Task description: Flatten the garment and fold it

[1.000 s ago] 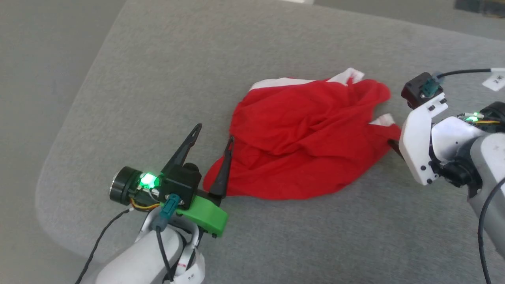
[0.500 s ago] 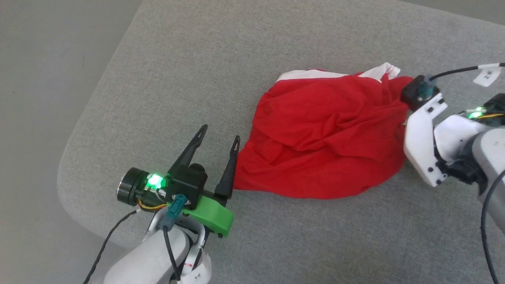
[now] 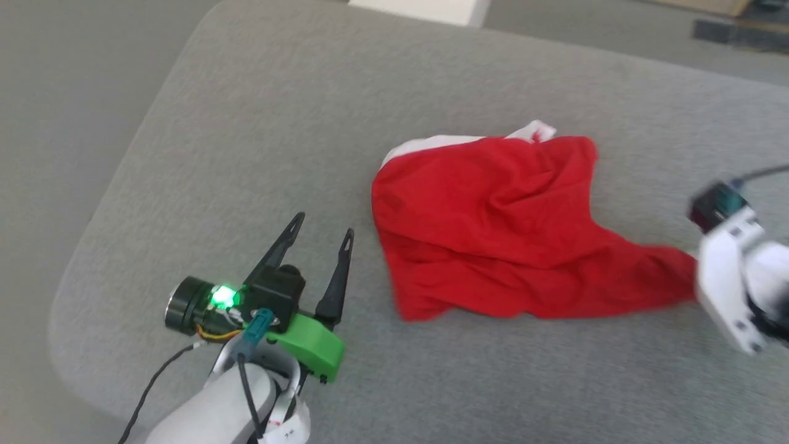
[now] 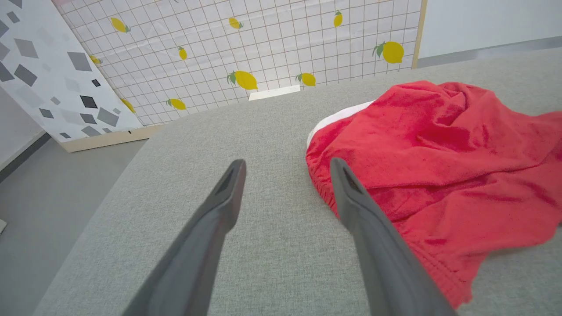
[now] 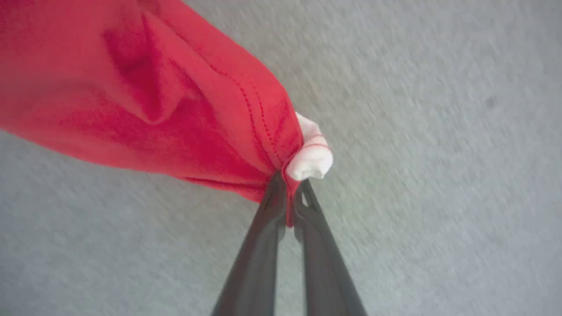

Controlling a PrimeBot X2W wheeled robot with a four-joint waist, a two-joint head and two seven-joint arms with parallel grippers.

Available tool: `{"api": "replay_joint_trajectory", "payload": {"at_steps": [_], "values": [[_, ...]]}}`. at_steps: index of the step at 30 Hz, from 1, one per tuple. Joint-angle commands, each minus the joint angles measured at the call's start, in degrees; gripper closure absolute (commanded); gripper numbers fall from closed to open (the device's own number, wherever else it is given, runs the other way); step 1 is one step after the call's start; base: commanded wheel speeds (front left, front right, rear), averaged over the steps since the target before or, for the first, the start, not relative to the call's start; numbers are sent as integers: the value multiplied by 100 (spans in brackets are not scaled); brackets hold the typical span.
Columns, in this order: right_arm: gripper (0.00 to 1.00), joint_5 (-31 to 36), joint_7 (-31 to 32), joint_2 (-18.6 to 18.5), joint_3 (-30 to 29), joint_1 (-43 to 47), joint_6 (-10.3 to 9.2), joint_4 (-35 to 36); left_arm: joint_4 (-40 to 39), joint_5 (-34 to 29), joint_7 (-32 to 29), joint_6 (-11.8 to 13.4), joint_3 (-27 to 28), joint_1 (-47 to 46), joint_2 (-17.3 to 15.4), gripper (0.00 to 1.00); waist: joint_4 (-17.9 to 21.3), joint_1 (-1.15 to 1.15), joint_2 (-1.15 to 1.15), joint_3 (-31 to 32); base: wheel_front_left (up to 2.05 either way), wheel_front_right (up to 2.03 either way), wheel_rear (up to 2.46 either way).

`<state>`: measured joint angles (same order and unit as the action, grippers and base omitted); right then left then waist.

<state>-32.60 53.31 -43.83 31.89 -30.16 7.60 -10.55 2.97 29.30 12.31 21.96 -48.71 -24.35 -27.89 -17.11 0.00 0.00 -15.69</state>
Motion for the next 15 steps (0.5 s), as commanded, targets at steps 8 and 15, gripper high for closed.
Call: {"api": "replay_joint_trajectory", "payload": {"at_steps": [8,15], "values": [[100,-155,825,-548,-1069,1579,-11,282,-68,185,-59,57,50,194,-83,0,880,0,0,579,0,0,0],[100,469,1116,-88,-2350,2837,-11,405,-105,220,-133,40,20,166,-86,0,1092,0,0,589,0,0,0]]}}
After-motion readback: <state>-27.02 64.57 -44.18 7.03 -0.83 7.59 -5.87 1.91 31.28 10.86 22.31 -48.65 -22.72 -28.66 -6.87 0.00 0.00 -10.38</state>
